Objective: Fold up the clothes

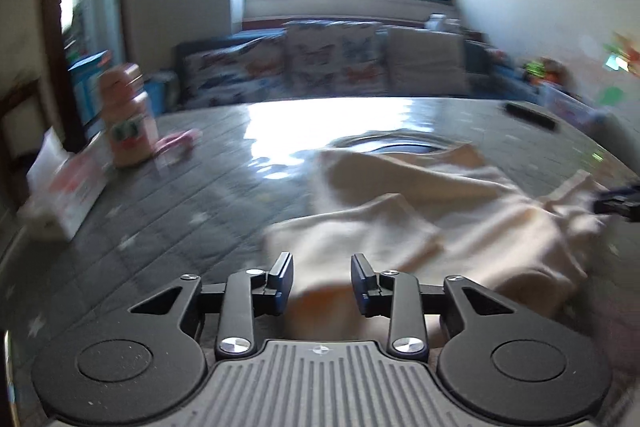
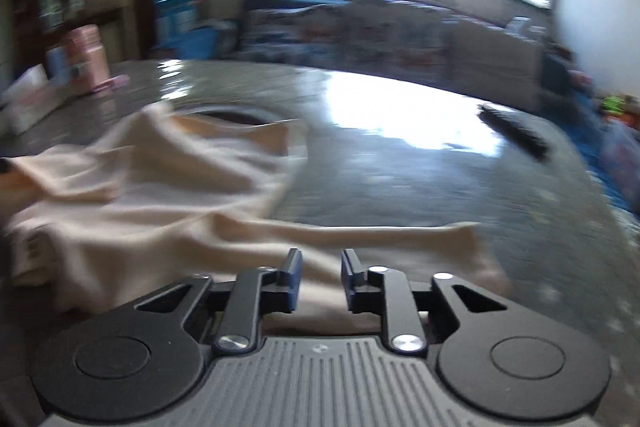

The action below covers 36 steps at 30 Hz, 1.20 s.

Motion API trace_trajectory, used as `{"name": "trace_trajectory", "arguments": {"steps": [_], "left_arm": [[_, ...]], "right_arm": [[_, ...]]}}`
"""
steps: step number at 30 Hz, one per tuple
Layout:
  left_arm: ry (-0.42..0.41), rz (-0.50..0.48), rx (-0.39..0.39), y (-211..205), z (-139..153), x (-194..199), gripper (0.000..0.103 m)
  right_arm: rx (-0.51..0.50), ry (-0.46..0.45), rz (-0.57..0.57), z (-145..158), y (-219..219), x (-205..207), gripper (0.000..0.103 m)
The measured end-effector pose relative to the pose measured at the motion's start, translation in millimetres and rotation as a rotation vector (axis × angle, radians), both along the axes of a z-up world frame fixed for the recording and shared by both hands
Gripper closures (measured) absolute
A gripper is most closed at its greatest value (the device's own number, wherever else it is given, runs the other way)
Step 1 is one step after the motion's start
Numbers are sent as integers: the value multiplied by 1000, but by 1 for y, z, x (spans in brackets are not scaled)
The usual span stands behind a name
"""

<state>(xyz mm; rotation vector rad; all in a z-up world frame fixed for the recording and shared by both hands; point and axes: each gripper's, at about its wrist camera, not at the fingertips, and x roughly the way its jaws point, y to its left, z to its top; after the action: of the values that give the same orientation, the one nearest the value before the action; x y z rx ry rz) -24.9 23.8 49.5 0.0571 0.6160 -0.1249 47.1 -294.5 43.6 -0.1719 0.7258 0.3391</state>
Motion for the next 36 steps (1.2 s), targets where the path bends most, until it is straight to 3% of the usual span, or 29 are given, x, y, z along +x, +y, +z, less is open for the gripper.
{"name": "trace_trajectory", "arguments": {"steps": [7, 13, 17, 20, 22, 28, 30, 33, 36], "left_arm": [[28, -311, 39, -51, -13, -24, 65], [61, -351, 95, -68, -33, -27, 60], [84, -351, 104, -68, -42, -26, 63], [87, -340, 99, -65, -46, -25, 84], [70, -333, 90, -61, -40, -26, 100], [21, -401, -55, -32, -5, -36, 102], [40, -430, -72, -27, -5, -38, 101], [68, -455, -50, -25, -10, -41, 101], [80, -460, -52, -22, -10, -41, 101]], "right_arm": [[-11, 20, 325, 2, 63, -36, 75], [-62, 17, 534, -4, 102, -61, 70], [-112, -8, 565, -14, 117, -62, 70], [-124, -6, 572, -22, 123, -60, 73], [-111, -2, 565, -23, 122, -60, 89], [-9, 34, 556, 5, 96, -62, 93], [17, 76, 580, 11, 87, -63, 92], [6, 128, 600, 9, 77, -65, 81], [-8, 126, 619, 10, 75, -68, 81]]}}
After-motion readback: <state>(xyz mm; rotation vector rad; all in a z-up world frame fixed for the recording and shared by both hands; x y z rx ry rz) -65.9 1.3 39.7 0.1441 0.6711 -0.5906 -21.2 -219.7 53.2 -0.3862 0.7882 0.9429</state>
